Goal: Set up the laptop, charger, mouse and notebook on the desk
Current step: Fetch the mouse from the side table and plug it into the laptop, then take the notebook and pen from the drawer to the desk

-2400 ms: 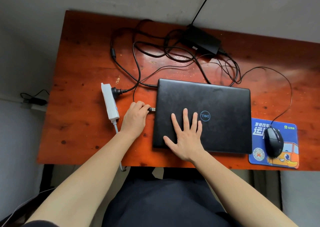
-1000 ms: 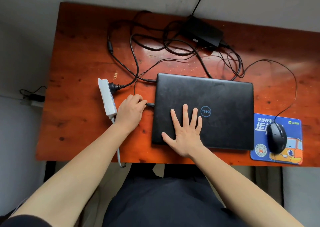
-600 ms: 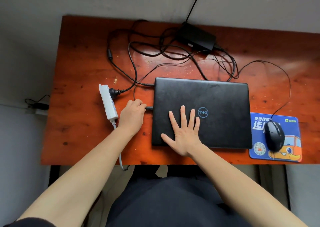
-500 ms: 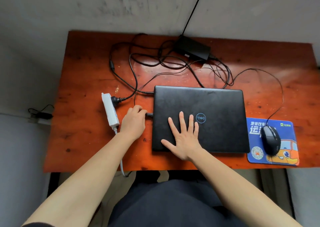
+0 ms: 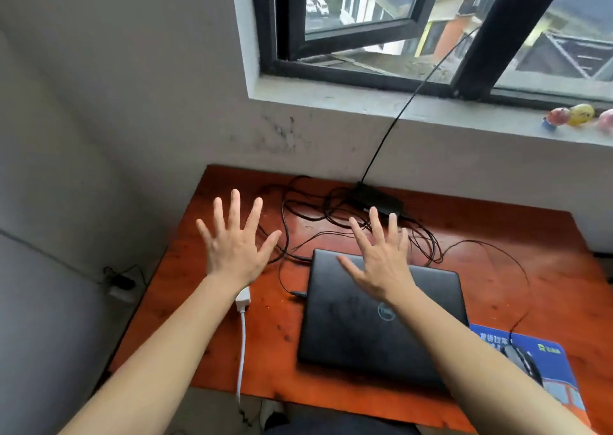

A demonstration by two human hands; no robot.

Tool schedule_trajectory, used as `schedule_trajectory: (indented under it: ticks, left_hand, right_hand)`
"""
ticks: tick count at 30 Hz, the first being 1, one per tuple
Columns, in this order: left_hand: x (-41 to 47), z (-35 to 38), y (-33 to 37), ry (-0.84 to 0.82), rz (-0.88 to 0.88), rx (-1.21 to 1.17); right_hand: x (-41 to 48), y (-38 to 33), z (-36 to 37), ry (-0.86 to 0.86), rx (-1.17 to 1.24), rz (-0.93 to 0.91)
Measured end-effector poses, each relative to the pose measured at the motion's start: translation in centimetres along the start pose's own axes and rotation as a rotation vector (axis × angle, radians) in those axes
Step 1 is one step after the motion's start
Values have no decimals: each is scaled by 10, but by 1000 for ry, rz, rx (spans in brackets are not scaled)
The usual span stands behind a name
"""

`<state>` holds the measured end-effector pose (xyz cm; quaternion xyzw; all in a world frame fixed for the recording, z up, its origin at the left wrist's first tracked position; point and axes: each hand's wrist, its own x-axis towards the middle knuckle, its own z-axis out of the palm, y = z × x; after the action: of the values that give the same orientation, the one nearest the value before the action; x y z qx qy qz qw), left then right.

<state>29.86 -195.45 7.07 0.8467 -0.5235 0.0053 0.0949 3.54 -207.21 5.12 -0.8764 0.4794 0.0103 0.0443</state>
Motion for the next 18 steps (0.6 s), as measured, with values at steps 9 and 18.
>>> schedule_trajectory:
  ticks: [9, 18]
  left_hand:
    - [-84, -58, -7, 111, -494, 123]
    - [-332, -127, -16, 85, -1061, 332]
  right_hand:
    - [36, -36, -30, 136, 135, -431]
    - [-71, -202, -11, -51, 322, -1003]
